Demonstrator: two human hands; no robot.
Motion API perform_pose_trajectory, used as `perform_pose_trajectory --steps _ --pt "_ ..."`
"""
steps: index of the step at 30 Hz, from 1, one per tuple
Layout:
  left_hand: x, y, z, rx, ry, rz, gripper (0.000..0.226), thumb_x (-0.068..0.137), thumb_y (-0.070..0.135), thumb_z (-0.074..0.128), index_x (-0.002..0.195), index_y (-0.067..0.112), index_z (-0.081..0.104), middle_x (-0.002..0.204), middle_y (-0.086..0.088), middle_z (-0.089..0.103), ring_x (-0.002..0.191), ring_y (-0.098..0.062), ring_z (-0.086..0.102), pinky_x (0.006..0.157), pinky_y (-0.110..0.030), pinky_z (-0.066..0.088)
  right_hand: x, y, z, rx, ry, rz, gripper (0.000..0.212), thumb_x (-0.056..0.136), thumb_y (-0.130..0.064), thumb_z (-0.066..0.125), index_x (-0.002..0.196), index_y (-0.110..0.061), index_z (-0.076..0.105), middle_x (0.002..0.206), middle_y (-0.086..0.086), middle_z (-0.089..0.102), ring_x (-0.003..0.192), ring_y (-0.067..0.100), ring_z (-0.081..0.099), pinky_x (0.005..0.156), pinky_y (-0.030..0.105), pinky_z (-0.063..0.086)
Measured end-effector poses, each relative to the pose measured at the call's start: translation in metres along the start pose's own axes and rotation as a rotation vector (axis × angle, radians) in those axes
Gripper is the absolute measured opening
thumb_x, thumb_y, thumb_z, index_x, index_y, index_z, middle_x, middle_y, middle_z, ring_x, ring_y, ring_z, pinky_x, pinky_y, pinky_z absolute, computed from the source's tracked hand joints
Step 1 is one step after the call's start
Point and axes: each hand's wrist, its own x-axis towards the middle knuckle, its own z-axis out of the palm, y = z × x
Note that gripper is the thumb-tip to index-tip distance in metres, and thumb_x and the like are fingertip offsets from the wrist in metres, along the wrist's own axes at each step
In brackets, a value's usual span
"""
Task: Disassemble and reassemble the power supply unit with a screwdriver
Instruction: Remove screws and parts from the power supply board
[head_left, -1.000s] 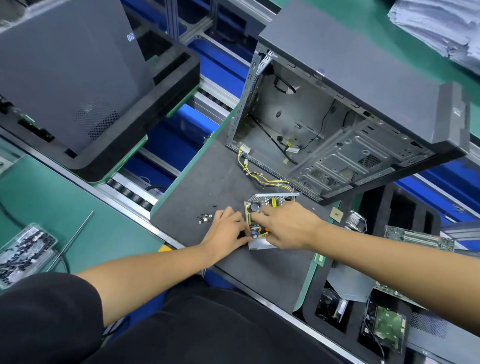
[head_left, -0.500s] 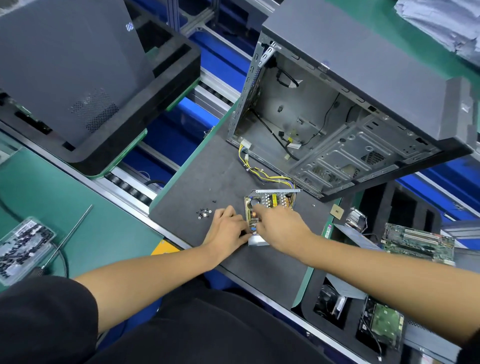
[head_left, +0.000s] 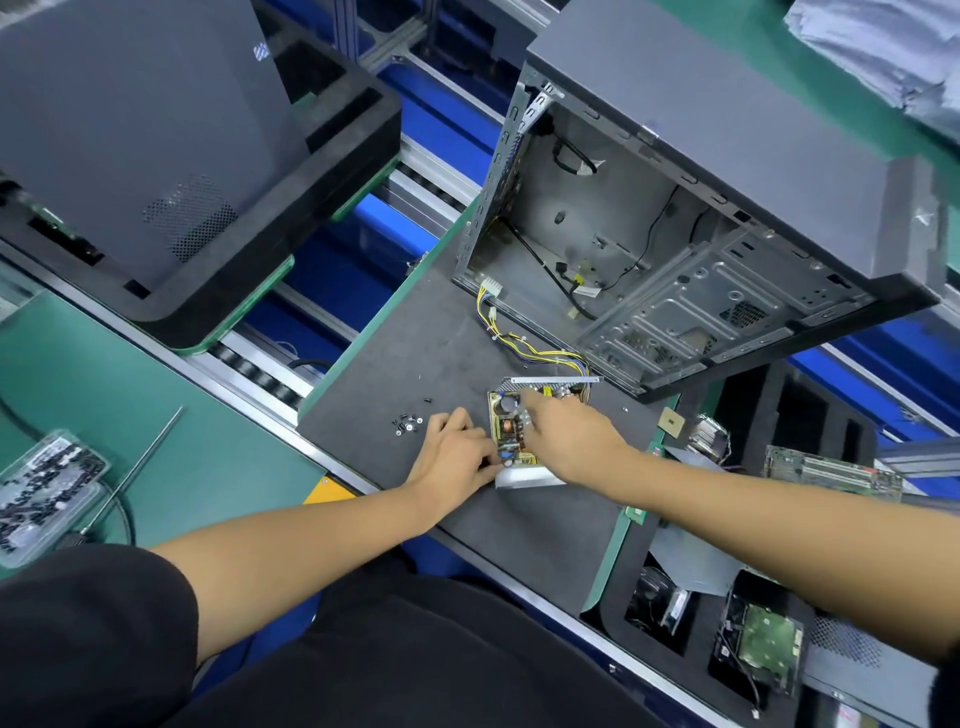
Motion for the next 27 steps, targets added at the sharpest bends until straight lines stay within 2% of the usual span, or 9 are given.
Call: perform_pose_trajectory --steps 3,6,8,10,14,19,21,24,27 --pt "0.0 -0.001 0.0 -0.019 -0.013 0.006 0.018 0.081 0.043 0.081 0.075 0.029 0.071 0.07 0.018 0.058 0.089 -0.012 0.039 0.089 -0.033 0.028 0.002 0.003 -0.003 0.071 -0.063 0.016 0.021 0.089 -0.027 0.051 0.1 -0.021 0.034 0.083 0.008 0.059 0.083 0.037 0.058 0.063 0.037 0.035" --pt "0.0 -0.002 0.0 -0.045 0.023 0.01 0.019 0.079 0.042 0.082 0.072 0.029 0.068 0.066 0.021 0.043 0.086 -0.008 0.03 0.087 -0.032 0.029 0.0 0.01 -0.018 -0.349 -0.035 -0.393 0.039 0.086 -0.035 0.056 0.109 -0.024 0.026 0.079 -0.001 0.054 0.066 0.036 0.057 0.05 0.036 0.034" --pt "-0.001 0.0 -0.001 -0.052 0.033 -0.007 0.022 0.079 0.042 0.08 0.069 0.028 0.066 0.065 0.02 0.037 0.084 -0.007 0.024 0.085 -0.028 0.027 0.005 0.014 -0.025 -0.704 -0.084 -0.715 0.042 0.088 -0.023 0.053 0.121 -0.023 0.027 0.09 0.004 0.056 0.05 0.032 0.044 0.043 0.033 0.03" --pt "0.001 0.001 0.001 -0.003 -0.008 0.009 0.026 0.085 0.042 0.076 0.07 0.027 0.061 0.067 0.017 0.043 0.087 -0.01 0.031 0.085 -0.027 0.024 0.009 0.015 -0.027 -0.84 -0.128 -0.854 0.038 0.093 -0.015 0.046 0.128 -0.023 0.034 0.094 0.006 0.056 0.048 0.029 0.041 0.042 0.034 0.033" --pt "0.01 -0.012 -0.011 -0.039 -0.059 0.132 0.015 0.09 0.042 0.071 0.09 0.028 0.064 0.081 0.017 0.041 0.093 -0.011 0.031 0.093 -0.035 0.033 0.007 0.011 -0.02 -0.773 -0.073 -0.971 0.034 0.088 -0.011 0.053 0.121 -0.017 0.055 0.085 0.007 0.059 0.05 0.031 0.054 0.044 0.035 0.044" --pt "0.052 -0.027 -0.046 0.144 0.043 0.355 0.049 0.077 0.044 0.084 0.115 0.019 0.07 0.116 -0.009 0.06 0.102 -0.032 0.055 0.094 -0.045 0.048 0.01 0.017 -0.02 -0.698 -0.028 -0.877 0.027 0.088 -0.015 0.052 0.115 -0.017 0.054 0.088 0.005 0.06 0.057 0.029 0.04 0.048 0.036 0.035" --pt "0.07 -0.029 -0.055 0.29 0.002 0.497 0.052 0.072 0.051 0.085 0.115 0.024 0.073 0.113 -0.011 0.063 0.104 -0.031 0.056 0.097 -0.042 0.049 0.011 0.019 -0.021 -0.674 -0.034 -0.867 0.028 0.086 -0.013 0.053 0.113 -0.017 0.056 0.086 0.005 0.06 0.056 0.03 0.04 0.047 0.036 0.039" --pt "0.088 -0.028 -0.06 0.335 -0.083 0.551 0.043 0.074 0.054 0.082 0.108 0.028 0.075 0.121 -0.014 0.063 0.116 -0.031 0.048 0.103 -0.044 0.046 0.009 0.022 -0.023 -0.653 -0.044 -0.857 0.024 0.086 -0.013 0.053 0.11 -0.016 0.055 0.085 0.005 0.06 0.055 0.029 0.038 0.047 0.038 0.044" --pt "0.102 -0.019 -0.058 0.298 -0.199 0.569 0.032 0.078 0.03 0.083 0.107 0.022 0.071 0.14 -0.016 0.05 0.133 -0.034 0.045 0.107 -0.039 0.041 0.009 0.022 -0.022 -0.648 -0.023 -0.874 0.023 0.085 -0.013 0.057 0.107 -0.014 0.059 0.085 0.005 0.062 0.054 0.028 0.034 0.045 0.036 0.042"
